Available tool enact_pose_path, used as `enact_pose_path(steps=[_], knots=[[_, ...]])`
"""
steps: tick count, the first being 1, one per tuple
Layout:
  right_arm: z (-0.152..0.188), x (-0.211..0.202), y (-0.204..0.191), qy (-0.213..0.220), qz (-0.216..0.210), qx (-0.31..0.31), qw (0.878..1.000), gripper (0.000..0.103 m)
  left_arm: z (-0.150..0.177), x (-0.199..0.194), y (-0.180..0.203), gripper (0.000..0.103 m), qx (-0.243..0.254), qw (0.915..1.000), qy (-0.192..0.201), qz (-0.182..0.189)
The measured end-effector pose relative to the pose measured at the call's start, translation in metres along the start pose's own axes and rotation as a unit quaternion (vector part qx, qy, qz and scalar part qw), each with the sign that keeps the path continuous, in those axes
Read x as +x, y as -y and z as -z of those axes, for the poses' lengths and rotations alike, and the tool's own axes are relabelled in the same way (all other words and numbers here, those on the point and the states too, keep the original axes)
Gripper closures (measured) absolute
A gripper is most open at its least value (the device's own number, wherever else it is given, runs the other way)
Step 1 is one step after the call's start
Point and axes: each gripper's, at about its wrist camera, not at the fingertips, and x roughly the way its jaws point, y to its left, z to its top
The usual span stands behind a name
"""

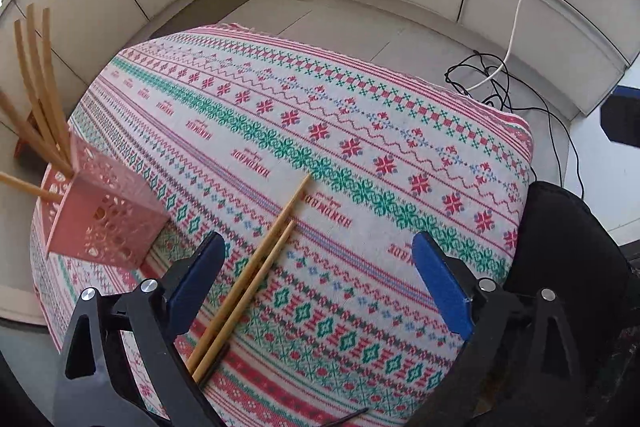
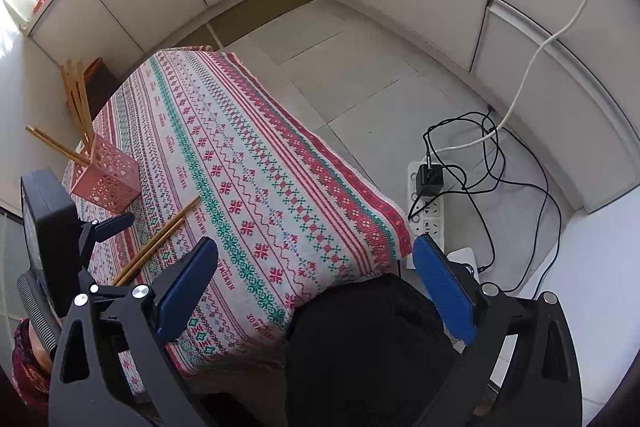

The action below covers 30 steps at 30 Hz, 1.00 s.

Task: Organize utensils
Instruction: 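Lower both tools to the pile and grasp a bamboo chopstick with each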

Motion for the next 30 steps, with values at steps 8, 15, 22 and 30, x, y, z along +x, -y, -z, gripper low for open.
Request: enact_pose_path(steps=[8,15,22,30], knots=[[0.001,0.014,0.009,-0.024,0.003,0.012,1.000,0.008,-0.027,0.048,-0.023,0.044,-0.032,0.9982,-0.049,0.006],[0.001,0.023,0.014,-0.033,0.016,0.021,0.999,0.008,-0.029,0.057,-0.039,0.072,-0.029,0.9963,-0.067,0.046],[0.004,0.028,0.015,-0.049,0.019,0.025,0.998,0.008,-0.029,0.051,-0.018,0.091,0.016,0.9980,-0.052,0.030],[0.006,0.029,0.008,-0.057,0.006,0.028,0.998,0.008,-0.018,-0.007,-0.004,0.093,0.045,0.9967,0.063,-0.022]])
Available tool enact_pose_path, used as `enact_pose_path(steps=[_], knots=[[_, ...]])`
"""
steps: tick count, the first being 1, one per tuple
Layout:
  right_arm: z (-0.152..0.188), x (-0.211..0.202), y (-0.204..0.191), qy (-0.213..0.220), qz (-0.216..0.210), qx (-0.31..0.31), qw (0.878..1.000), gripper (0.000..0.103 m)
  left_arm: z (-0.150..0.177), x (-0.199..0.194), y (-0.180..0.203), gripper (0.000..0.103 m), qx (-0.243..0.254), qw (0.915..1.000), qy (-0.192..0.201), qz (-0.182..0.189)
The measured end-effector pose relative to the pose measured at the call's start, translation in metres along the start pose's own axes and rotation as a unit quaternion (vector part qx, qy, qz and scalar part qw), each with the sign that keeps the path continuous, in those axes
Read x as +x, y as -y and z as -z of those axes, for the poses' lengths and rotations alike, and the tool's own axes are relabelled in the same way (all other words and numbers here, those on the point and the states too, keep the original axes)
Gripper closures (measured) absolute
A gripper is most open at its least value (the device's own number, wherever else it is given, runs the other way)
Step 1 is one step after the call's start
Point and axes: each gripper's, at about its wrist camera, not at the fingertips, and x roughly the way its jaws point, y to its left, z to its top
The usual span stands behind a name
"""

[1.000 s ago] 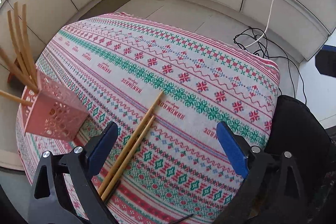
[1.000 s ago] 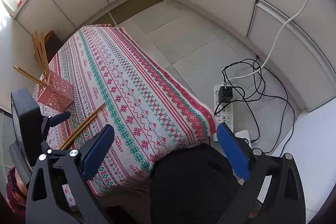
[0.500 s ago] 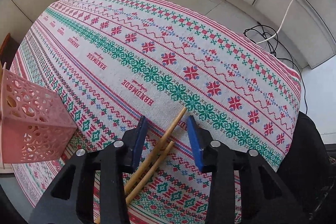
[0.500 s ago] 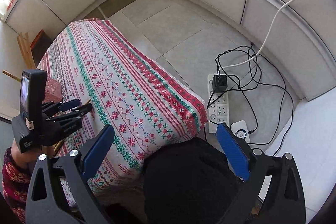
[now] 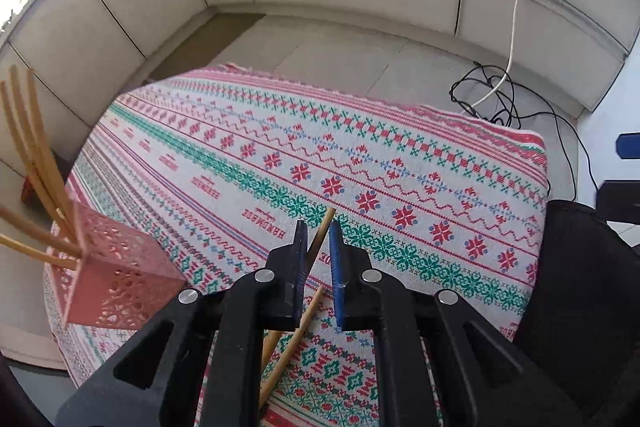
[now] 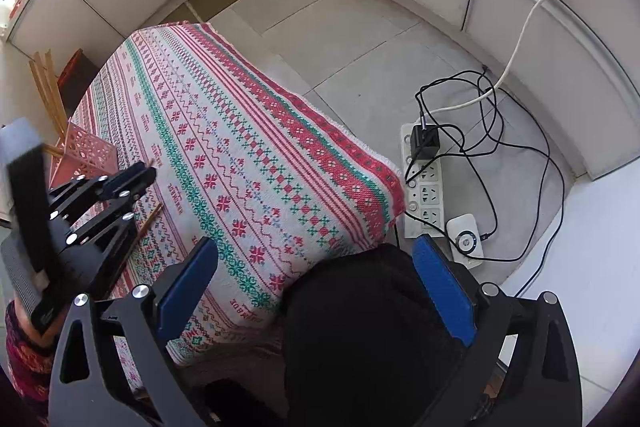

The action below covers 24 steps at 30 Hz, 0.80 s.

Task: Organize utensils
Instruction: 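Lower both tools to the pile and grasp a bamboo chopstick with each, then lift the chopstick upright with the left tool while the right tool lifts its own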

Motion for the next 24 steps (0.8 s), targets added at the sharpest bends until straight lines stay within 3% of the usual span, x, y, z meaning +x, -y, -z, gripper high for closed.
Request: enact_pose_path(steps=[6,11,14,17,22,24], knots=[[-0.003,0.018,-0.025,-0.051,-0.039,0.022,0.998,0.008,0.034,-0.076,-0.030,0.094,-0.054,0.9948,0.069,-0.052],[-0.003,0.045,-0.077,-0.097,-0.049,0.042,0.993,0.010,0.073,-0.143,-0.058,0.096,-0.127,0.9791,0.132,-0.089],[-0.004,0.060,-0.107,-0.125,-0.048,0.058,0.989,0.019,0.098,-0.176,-0.069,0.097,-0.163,0.9658,0.169,-0.110],[-0.003,0.080,-0.138,-0.149,-0.028,0.080,0.985,0.030,0.118,-0.202,-0.079,0.099,-0.189,0.9526,0.199,-0.132],[0.004,0.098,-0.169,-0.139,0.022,0.105,0.984,0.041,0.140,-0.235,-0.097,0.099,-0.222,0.9329,0.241,-0.150],[0.007,0.106,-0.178,-0.142,0.044,0.121,0.981,0.050,0.148,-0.245,-0.102,0.099,-0.232,0.9271,0.253,-0.151]])
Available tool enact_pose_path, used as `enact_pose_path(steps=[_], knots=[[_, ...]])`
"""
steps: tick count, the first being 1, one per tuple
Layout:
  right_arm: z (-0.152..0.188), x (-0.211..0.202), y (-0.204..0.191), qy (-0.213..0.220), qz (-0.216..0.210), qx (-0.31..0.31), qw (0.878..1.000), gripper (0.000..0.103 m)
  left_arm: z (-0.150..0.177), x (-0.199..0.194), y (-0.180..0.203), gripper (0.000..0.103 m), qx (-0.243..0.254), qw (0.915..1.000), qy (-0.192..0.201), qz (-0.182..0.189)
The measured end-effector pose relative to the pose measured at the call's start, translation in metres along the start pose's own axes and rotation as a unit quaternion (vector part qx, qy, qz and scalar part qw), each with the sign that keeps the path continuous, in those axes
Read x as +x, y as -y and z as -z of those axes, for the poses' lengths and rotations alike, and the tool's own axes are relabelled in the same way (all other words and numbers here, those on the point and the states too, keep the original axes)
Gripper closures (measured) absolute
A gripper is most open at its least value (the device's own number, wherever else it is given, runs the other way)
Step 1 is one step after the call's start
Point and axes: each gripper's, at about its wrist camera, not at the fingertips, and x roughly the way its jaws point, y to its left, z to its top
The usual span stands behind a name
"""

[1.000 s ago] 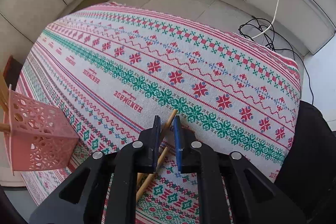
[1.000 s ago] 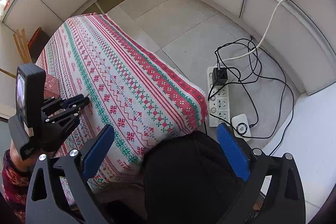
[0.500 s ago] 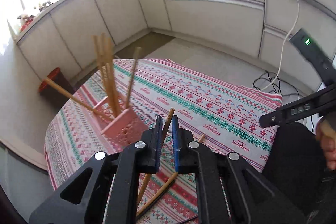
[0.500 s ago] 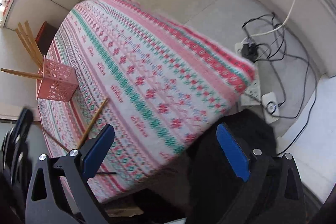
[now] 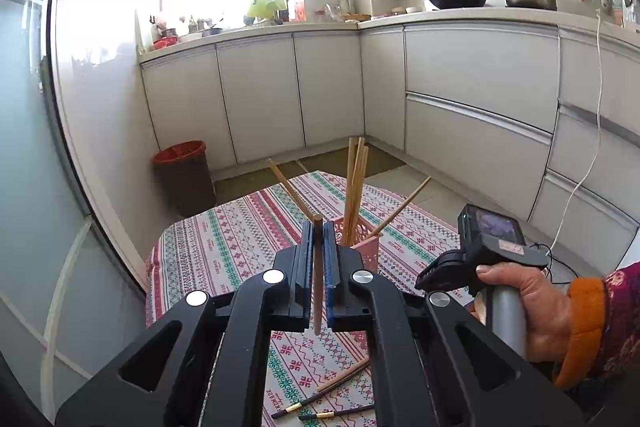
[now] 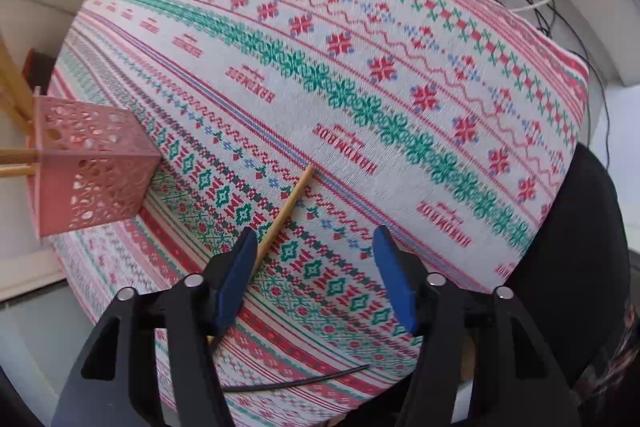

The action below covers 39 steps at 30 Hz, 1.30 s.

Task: Organize utensils
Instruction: 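Lift the chopstick upright with the left tool while the right tool lifts its own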

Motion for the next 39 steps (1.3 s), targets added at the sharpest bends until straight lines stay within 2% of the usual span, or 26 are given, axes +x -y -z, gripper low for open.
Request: enact_pose_path(steps=[3,5,7,9,11,12,17,22,31,39], knots=[[0.003,0.011,-0.010,0.004,0.027,0.034,0.999,0.055,-0.003,-0.013,-0.010,0.099,-0.013,0.9998,0.017,0.001],[0.005,0.012,-0.015,0.021,0.044,0.057,0.997,0.057,-0.003,-0.021,-0.017,0.099,-0.023,0.9993,0.029,0.005],[0.007,0.012,-0.022,0.038,0.059,0.072,0.995,0.063,-0.003,-0.026,-0.023,0.099,-0.034,0.9987,0.037,0.010],[0.008,0.010,-0.025,0.055,0.066,0.087,0.992,0.079,-0.002,-0.026,-0.027,0.099,-0.042,0.9982,0.041,0.011],[0.009,0.009,-0.022,0.071,0.065,0.099,0.990,0.091,0.000,-0.026,-0.032,0.099,-0.049,0.9978,0.041,0.013],[0.007,0.008,-0.021,0.073,0.058,0.105,0.990,0.092,0.000,-0.026,-0.034,0.099,-0.052,0.9977,0.042,0.014],[0.001,0.005,-0.004,0.066,0.023,0.117,0.991,0.094,0.001,-0.030,-0.042,0.099,-0.067,0.9965,0.047,0.017],[-0.009,-0.003,0.007,0.064,-0.031,0.111,0.991,0.096,0.000,-0.031,-0.047,0.099,-0.080,0.9954,0.051,0.012],[-0.017,-0.056,0.017,0.106,-0.103,0.031,0.989,0.096,-0.005,-0.025,-0.053,0.099,-0.117,0.9920,0.043,0.019],[0.021,-0.109,0.029,0.169,-0.131,-0.075,0.974,0.096,-0.012,-0.015,-0.039,0.099,-0.119,0.9924,0.024,0.021]])
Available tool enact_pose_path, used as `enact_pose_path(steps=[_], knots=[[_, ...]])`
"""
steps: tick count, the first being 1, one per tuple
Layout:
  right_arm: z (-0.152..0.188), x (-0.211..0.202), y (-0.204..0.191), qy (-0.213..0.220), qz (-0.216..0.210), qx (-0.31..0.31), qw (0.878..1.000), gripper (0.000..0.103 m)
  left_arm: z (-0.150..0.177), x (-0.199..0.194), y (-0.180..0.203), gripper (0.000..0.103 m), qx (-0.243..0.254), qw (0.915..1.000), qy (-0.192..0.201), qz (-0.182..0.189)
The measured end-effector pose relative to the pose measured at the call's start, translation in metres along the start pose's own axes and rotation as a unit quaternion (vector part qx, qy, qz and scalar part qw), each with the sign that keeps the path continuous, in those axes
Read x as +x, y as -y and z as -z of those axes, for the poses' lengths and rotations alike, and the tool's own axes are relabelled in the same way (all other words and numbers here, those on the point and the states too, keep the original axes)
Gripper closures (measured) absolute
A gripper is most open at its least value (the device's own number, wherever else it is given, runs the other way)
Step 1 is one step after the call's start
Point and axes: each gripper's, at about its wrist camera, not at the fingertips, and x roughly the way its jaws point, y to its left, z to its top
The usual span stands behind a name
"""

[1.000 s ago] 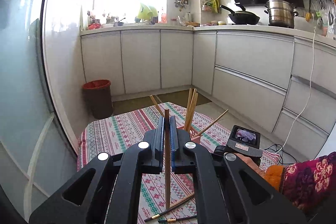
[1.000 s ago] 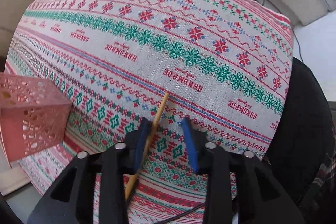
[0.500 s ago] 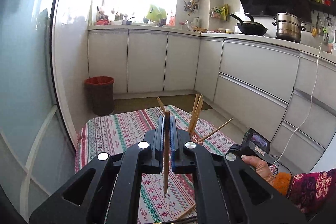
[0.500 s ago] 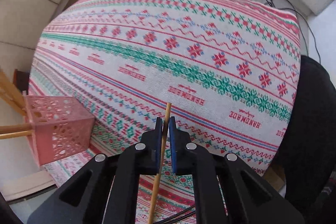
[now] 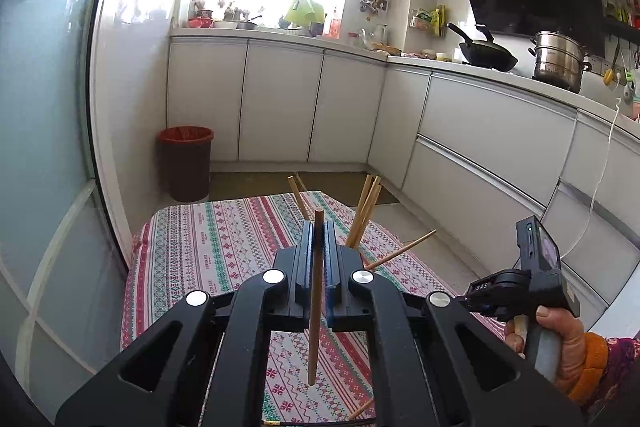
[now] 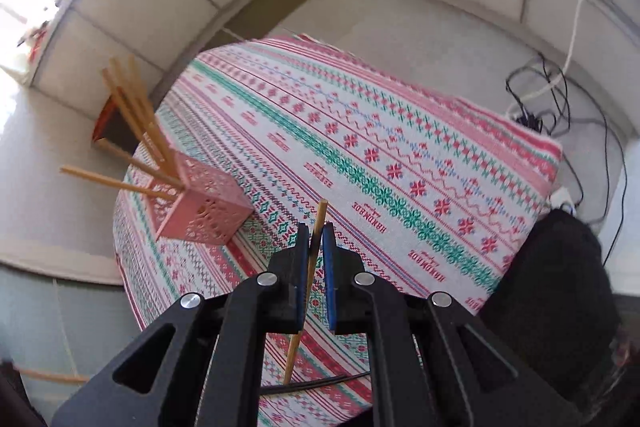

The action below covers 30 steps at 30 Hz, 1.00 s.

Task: Organize utensils
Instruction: 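Lift the chopstick upright with the left tool while the right tool lifts its own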

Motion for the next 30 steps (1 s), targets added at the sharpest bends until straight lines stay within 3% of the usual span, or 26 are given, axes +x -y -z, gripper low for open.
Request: enact_pose_path(steps=[7,14,18,21,22,24,25,30], knots=[[-0.004,-0.041,-0.005,0.059,-0.029,-0.072,0.995,0.097,-0.004,0.011,0.015,0.099,-0.011,0.9998,-0.011,-0.008],[-0.026,-0.078,-0.008,0.083,-0.051,-0.115,0.989,0.098,-0.022,0.010,0.028,0.099,-0.039,0.9990,0.009,-0.017],[-0.041,-0.096,-0.010,0.091,-0.060,-0.131,0.985,0.098,-0.035,0.017,0.043,0.099,-0.028,0.9994,0.012,-0.012],[-0.057,-0.073,0.005,0.037,-0.043,-0.106,0.993,0.092,-0.035,0.025,0.051,0.099,-0.023,0.9997,0.006,-0.010],[-0.063,-0.052,0.012,0.000,-0.034,-0.094,0.995,0.090,-0.033,0.028,0.052,0.099,-0.024,0.9997,0.004,-0.010],[-0.072,-0.003,0.036,-0.066,-0.016,-0.044,0.997,0.077,-0.029,0.032,0.053,0.099,-0.024,0.9997,0.000,-0.011],[-0.075,0.022,0.047,-0.087,0.008,-0.021,0.996,0.077,-0.028,0.032,0.052,0.099,-0.023,0.9997,0.000,-0.013],[-0.075,0.096,0.052,-0.129,0.054,0.017,0.990,0.073,-0.027,0.028,0.039,0.099,-0.029,0.9995,0.007,-0.011]])
